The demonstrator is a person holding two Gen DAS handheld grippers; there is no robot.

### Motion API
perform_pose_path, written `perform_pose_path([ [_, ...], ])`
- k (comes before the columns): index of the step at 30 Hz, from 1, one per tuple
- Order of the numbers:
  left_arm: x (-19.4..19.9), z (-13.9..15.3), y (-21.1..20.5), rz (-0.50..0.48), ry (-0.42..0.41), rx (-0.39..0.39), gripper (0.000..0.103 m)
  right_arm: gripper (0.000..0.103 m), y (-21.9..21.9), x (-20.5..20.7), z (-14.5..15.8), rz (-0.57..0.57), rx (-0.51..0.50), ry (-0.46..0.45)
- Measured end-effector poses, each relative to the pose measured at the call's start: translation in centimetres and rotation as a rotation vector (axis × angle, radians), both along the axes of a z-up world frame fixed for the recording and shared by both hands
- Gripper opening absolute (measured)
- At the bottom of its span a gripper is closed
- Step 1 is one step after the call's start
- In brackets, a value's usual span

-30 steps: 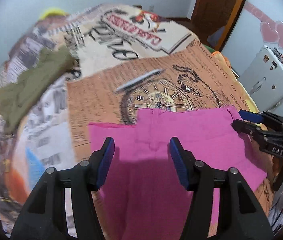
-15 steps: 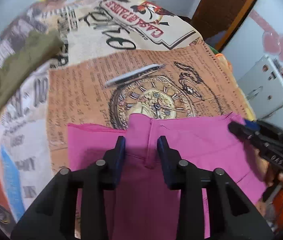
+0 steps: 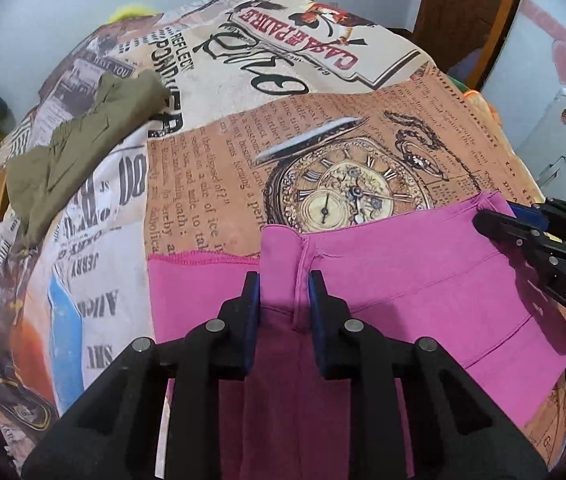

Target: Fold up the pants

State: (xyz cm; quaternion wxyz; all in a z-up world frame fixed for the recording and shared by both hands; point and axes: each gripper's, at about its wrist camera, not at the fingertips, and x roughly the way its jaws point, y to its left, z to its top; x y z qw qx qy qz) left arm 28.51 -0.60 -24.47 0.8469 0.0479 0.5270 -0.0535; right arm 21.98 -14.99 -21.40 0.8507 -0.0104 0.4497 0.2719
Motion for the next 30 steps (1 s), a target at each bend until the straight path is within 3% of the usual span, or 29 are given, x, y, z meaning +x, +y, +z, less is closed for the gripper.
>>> perform_pose_path([
  [2, -0.1, -0.1, 0.0, -0.016, -0.011, 0.019, 0.024, 0.019, -0.1, -0.2, 0.4, -0.007, -0.01, 0.008],
  [5, -0.7, 0.9, -0.3, -0.043, -0.051, 0.065, 0.024, 0.039, -0.9, -0.2, 1.0, -0.045, 0.011, 0.063],
  [6, -0.9, 1.3, -0.3, -0.046, -0.063, 0.069, 0.024, 0.04, -1.0, -0.5, 1.3, -0.049, 0.025, 0.06],
  [11, -2.3, 3.0, 0.1, -0.046, -0.103, 0.013, 0.025, 0.041, -0.9, -2.5, 3.8, -0.024, 0.051, 0.009],
  [16, -3.9, 2.8, -0.8, -0.083, -0.061, -0.041, 0.025, 0.043, 0.5, -4.1, 3.7, 0.027, 0.051, 0.028],
  [20, -5.7, 0.4, -0.7, -0.092, 0.021, -0.042, 0.025, 0.043, 1.2, -4.8, 1.1, 0.042, 0.052, 0.136],
  [23, -7.3, 0.2, -0.2, -0.086, -0.002, -0.009, 0.026, 0.044, 1.2, -5.7, 0.5, 0.05, 0.04, 0.125],
  [25, -8.0, 0.5, 0.2, -0.072, -0.012, 0.029, 0.033, 0.043, 1.1, -6.0, 0.6, 0.051, 0.021, 0.126],
  [30, -9.8, 0.2, 2.7, -0.024, -0.005, 0.035, 0.042, 0.043, 0.3, -7.2, 0.7, 0.049, -0.025, 0.131],
])
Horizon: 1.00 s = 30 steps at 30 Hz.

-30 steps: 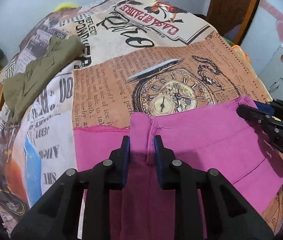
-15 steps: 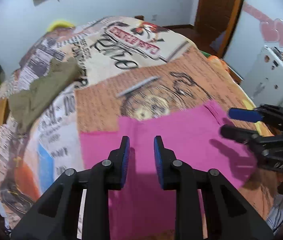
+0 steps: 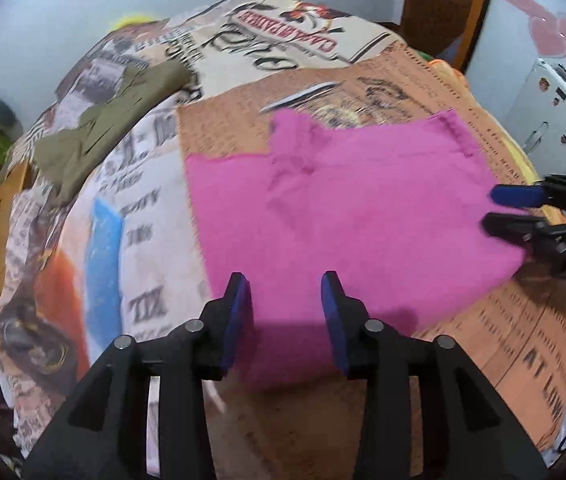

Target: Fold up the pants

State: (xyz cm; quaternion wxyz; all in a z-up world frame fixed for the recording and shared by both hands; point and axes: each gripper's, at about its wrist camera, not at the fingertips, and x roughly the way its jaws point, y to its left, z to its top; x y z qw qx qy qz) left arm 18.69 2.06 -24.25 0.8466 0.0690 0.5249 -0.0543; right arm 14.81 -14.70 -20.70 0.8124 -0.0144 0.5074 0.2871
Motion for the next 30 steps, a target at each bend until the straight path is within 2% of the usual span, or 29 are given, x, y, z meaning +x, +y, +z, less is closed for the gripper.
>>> perform_pose_path([
  [3, -1.0, 0.1, 1.2, 0.029, -0.009, -0.006, 0.049, 0.044, -1.3, -0.7, -0.1, -0.031, 0.001, 0.009],
  [6, -1.9, 0.1, 2.0, 0.043, -0.016, 0.001, 0.049, 0.048, -2.5, -1.3, 0.0, -0.068, 0.002, 0.017],
  [14, -1.6, 1.2, 2.5, 0.073, -0.016, -0.022, 0.05, 0.048, -2.7, -1.9, 0.7, -0.103, -0.02, -0.002],
  [16, -1.2, 1.8, 2.7, 0.081, -0.025, -0.041, 0.051, 0.049, -2.7, -1.8, 1.2, -0.11, -0.021, -0.021],
  [18, -0.4, 2.5, 3.1, 0.091, -0.032, -0.083, 0.063, 0.052, -3.0, -1.5, 1.8, -0.128, -0.007, -0.042],
  [20, 0.4, 2.8, 3.5, 0.102, -0.039, -0.115, 0.069, 0.056, -3.6, -1.2, 2.3, -0.152, 0.01, -0.062],
  [24, 2.4, 2.3, 3.9, 0.114, -0.016, -0.181, 0.069, 0.057, -4.1, -0.4, 2.4, -0.178, 0.032, -0.055],
  [30, 4.6, -0.4, 4.6, 0.146, 0.066, -0.238, 0.069, 0.057, -4.4, 0.7, 0.2, -0.197, 0.039, 0.01],
])
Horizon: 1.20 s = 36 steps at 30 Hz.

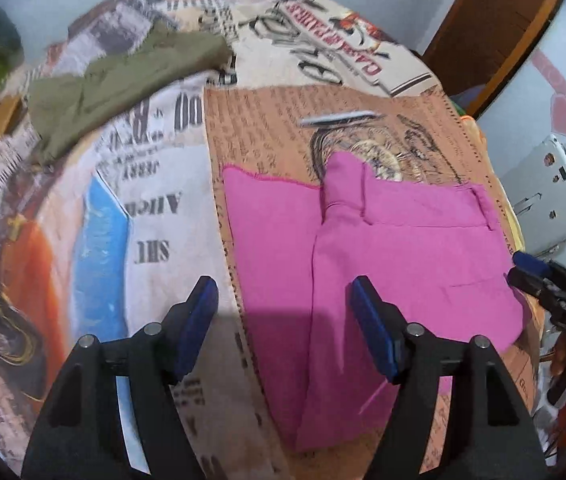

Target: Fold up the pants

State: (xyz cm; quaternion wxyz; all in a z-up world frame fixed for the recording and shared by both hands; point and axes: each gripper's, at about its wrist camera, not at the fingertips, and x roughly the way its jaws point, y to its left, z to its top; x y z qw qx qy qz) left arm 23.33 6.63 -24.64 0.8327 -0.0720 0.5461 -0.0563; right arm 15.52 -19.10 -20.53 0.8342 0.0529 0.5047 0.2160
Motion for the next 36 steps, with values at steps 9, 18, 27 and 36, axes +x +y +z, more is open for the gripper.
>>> perform_pose_path([
  [9, 1.0, -0.5, -0.6, -0.033, -0.001, -0.059, 0.069, 0.066, -1.0, 1.4, -2.5, -0.044, 0.1, 0.061],
  [18, 2.2, -1.1, -1.2, -0.033, -0.004, -0.065, 0.05, 0.065, -0.5, 2.5, -2.6, -0.022, 0.143, 0.049],
  [27, 2.0, -0.5, -1.9, -0.039, -0.039, -0.065, 0.019, 0.026, 0.7, 3.2, -2.1, 0.026, 0.149, -0.006],
  [36, 1.1, 2.0, -1.9, -0.025, -0.1, -0.015, 0.011, 0.011, 1.4, 2.7, 0.5, 0.034, 0.112, -0.094],
])
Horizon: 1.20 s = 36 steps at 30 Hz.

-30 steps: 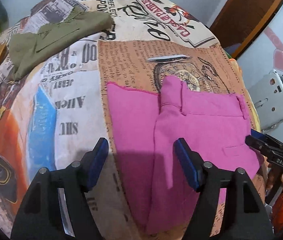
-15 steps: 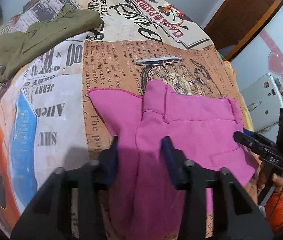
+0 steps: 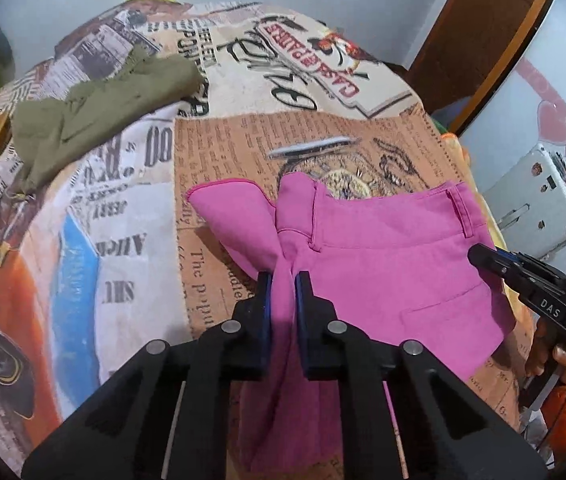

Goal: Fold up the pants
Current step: 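Grasp the folded trousers with both grippers and lift them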

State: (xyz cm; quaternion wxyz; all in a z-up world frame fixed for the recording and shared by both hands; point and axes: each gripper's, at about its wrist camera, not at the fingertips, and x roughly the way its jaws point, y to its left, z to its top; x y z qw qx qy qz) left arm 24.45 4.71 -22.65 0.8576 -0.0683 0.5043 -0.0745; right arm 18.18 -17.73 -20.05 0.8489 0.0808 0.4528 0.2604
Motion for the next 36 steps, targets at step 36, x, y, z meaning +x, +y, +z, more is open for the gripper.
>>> perform_pose_path([
  [36, 8.7, 8.1, 20.7, 0.384, -0.282, 0.122, 0.01, 0.011, 21.5, 13.1, 10.5, 0.19, 0.023, -0.333],
])
